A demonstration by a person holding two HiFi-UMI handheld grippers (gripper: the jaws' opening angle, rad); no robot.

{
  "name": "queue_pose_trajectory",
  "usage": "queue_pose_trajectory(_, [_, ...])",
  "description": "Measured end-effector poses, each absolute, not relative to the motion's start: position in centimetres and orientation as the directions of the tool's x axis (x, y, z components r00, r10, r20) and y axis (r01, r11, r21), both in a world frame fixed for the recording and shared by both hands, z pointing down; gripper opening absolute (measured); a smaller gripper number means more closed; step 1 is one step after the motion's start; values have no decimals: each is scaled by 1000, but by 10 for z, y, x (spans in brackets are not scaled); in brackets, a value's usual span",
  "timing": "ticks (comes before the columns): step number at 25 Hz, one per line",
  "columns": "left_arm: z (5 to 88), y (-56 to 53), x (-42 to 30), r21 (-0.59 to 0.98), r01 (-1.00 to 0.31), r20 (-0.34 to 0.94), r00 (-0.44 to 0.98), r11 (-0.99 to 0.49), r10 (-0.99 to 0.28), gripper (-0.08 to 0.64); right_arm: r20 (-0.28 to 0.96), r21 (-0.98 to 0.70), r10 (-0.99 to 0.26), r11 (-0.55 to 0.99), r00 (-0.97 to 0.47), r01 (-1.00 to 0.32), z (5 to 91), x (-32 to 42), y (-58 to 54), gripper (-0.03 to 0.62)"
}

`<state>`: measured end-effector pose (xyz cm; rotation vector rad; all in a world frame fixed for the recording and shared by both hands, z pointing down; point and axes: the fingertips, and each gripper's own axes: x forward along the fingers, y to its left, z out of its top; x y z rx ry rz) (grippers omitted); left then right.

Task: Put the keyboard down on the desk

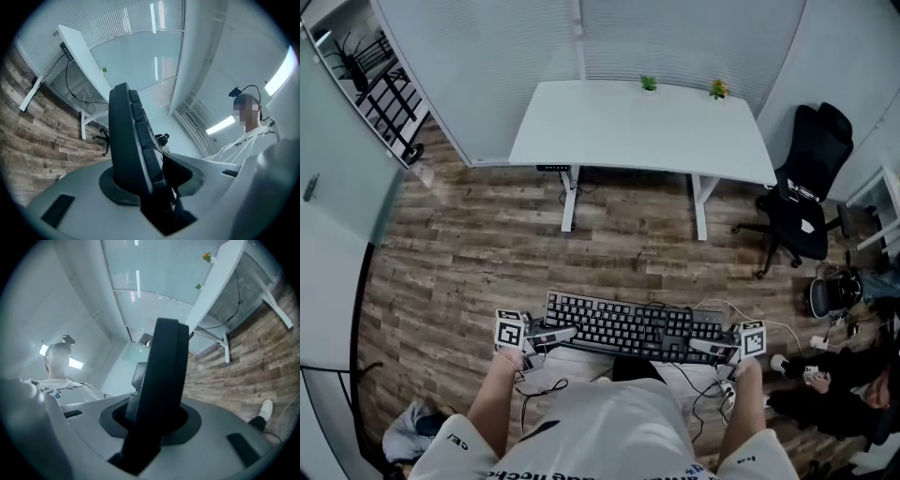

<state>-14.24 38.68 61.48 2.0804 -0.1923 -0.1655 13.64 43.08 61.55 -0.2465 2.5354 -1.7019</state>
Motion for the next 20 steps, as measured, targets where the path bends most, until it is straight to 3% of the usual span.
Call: queue_pose_trajectory(20, [595,189,-46,872,-87,-24,975,-482,-220,175,7,-932,-161,356,-987,-64,599,232,227,129])
